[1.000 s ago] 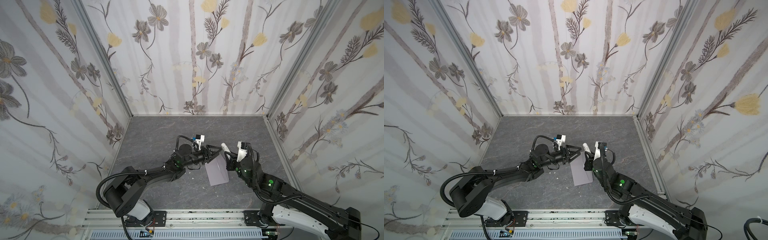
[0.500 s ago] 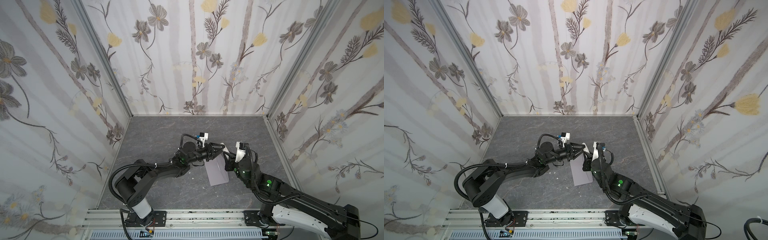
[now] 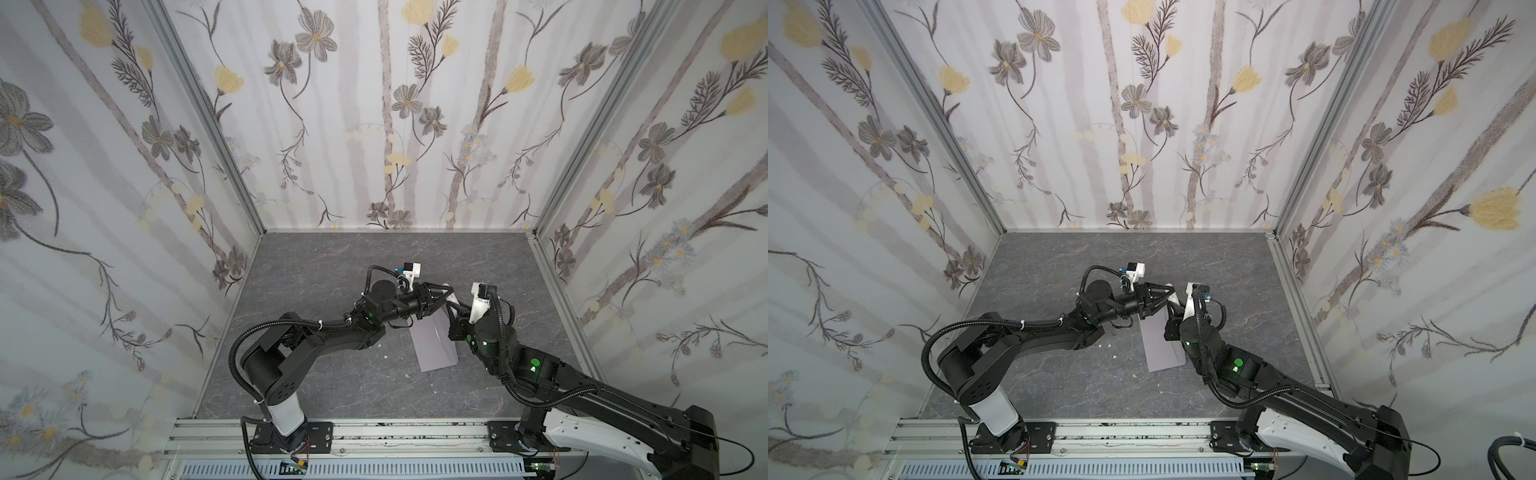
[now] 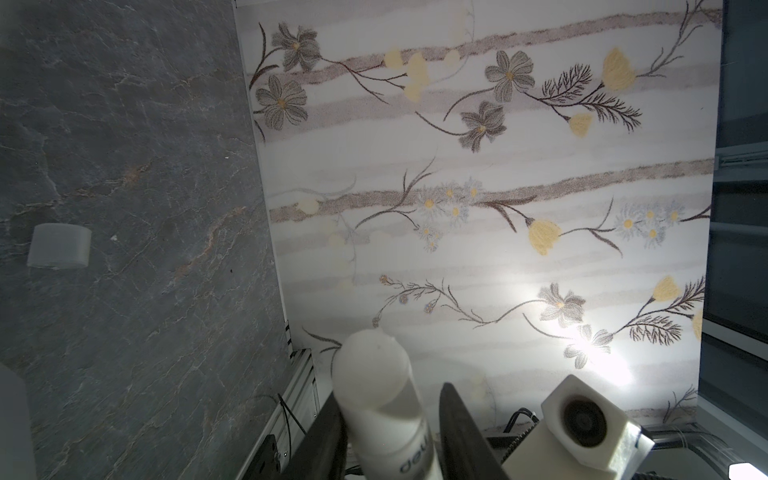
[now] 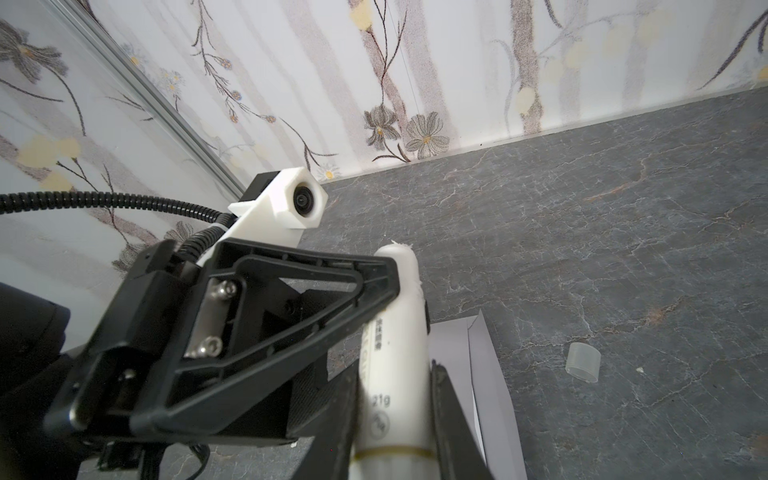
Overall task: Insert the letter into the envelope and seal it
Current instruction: 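Grasp the glue stick with the left gripper while the right gripper releases it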
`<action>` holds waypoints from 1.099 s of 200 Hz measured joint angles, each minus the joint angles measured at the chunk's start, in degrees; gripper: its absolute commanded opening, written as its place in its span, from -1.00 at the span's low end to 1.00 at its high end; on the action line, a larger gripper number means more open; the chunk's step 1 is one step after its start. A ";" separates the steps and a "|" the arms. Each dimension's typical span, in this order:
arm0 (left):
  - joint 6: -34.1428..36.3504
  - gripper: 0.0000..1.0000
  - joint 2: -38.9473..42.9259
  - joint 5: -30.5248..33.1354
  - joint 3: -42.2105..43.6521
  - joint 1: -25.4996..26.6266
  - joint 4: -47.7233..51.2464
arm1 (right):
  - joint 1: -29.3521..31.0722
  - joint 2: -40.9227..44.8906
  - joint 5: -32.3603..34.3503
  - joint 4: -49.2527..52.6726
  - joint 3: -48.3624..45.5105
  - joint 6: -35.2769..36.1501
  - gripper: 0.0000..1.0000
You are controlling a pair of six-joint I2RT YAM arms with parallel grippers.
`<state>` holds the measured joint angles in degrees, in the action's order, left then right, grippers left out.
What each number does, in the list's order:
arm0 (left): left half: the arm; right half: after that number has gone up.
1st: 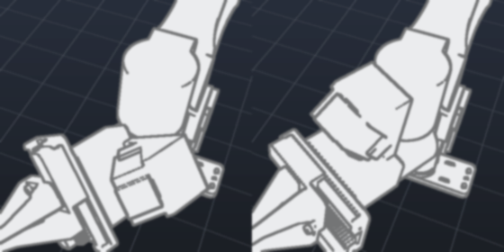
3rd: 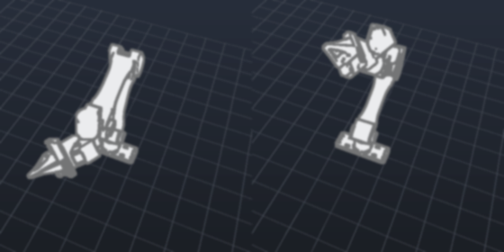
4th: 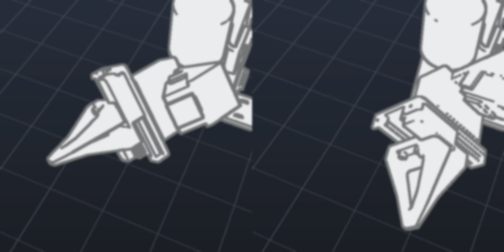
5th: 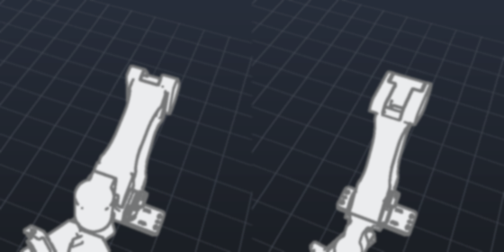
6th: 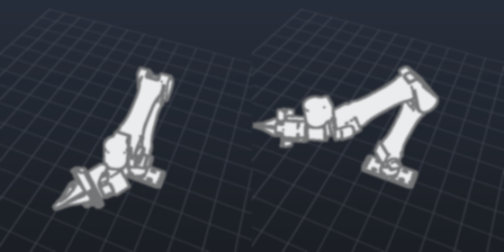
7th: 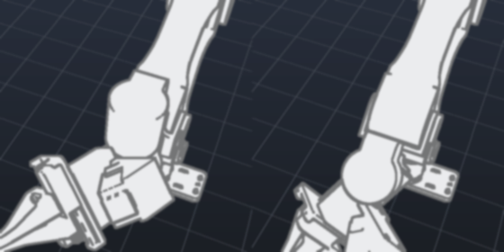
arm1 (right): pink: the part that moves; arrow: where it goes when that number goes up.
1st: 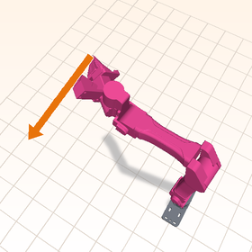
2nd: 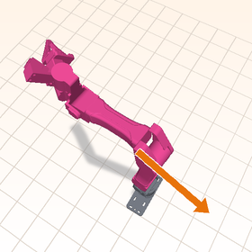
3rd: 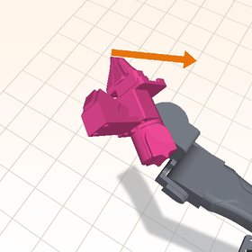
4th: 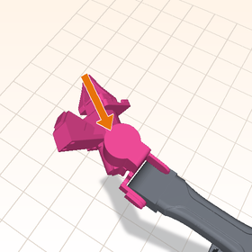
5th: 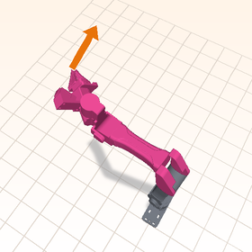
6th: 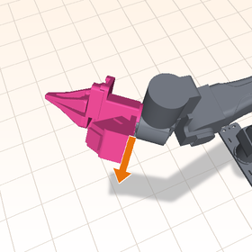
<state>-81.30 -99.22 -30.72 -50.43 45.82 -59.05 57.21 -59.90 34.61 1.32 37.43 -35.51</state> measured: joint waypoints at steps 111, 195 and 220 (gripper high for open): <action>-2.34 -0.34 -1.92 0.00 -1.97 0.04 -1.18 | 0.02 -0.87 0.74 -1.51 0.04 0.00 -1.00; -4.94 -0.89 -2.73 -0.33 -2.43 0.04 -2.12 | 0.04 -1.51 1.36 -1.64 0.20 0.02 -1.00; -5.09 -1.00 -2.71 -0.31 -2.38 0.00 -2.38 | 0.04 -1.44 1.33 -1.90 0.07 0.00 -0.69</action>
<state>-86.39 -101.93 -31.03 -52.82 45.82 -61.43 57.25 -61.34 35.94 -0.58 37.50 -35.51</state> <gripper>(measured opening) 0.186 0.206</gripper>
